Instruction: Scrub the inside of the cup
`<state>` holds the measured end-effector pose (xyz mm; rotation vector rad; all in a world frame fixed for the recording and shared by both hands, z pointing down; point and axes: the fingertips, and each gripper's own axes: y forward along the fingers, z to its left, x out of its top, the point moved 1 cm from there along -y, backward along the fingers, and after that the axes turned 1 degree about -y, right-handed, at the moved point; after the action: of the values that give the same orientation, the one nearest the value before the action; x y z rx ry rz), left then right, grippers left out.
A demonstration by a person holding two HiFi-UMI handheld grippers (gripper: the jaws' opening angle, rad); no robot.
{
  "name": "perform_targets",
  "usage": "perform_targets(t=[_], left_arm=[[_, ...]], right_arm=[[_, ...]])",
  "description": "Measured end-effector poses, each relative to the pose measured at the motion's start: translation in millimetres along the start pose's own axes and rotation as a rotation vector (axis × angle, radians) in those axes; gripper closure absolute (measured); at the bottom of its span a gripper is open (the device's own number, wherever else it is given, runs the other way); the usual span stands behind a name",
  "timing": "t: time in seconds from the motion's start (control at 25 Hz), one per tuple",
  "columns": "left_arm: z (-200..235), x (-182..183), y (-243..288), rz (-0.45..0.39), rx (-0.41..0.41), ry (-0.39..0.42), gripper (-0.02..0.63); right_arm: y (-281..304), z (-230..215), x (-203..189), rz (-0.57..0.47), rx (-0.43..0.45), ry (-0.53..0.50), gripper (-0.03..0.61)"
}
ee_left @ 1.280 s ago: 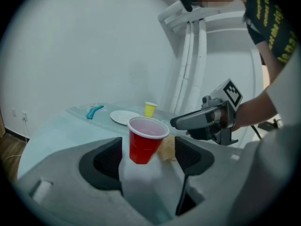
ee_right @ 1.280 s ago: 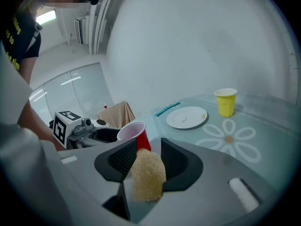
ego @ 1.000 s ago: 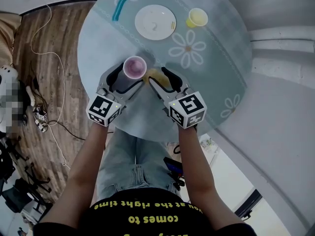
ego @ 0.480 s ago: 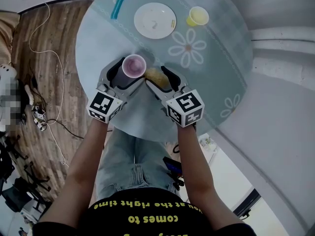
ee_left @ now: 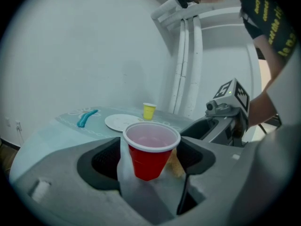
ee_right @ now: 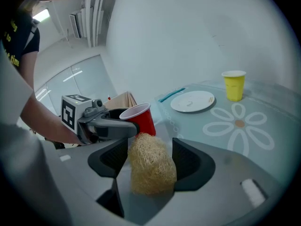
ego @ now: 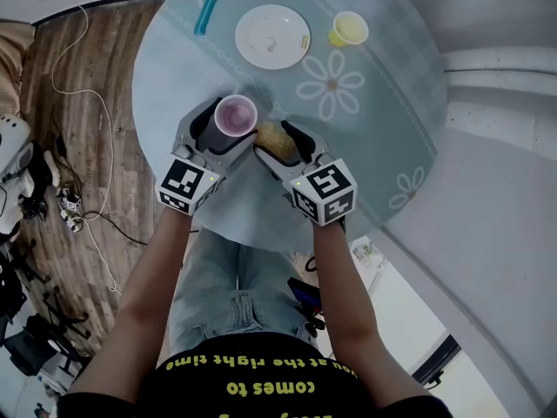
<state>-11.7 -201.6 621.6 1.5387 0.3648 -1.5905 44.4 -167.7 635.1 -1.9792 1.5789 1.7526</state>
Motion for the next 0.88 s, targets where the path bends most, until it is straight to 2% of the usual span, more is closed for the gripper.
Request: perform_targets(t=[0.36, 0.68, 0.8, 0.88], left_arm=[[0, 0, 10, 0.002, 0.002, 0.001, 0.238], [0, 0, 11, 0.01, 0.015, 0.013, 0.239], [1, 1, 11, 0.005, 0.024, 0.016, 0.253], [0, 2, 11, -0.002, 0.017, 0.019, 0.285]], right_arm=[[1, -2, -5, 0.019, -0.001, -0.013, 0.282], [6, 0, -12, 0.078, -0.018, -0.096, 0.283], [6, -1, -12, 0.083, -0.017, -0.089, 0.302], [6, -1, -13, 0.097, -0.018, -0.095, 0.317]])
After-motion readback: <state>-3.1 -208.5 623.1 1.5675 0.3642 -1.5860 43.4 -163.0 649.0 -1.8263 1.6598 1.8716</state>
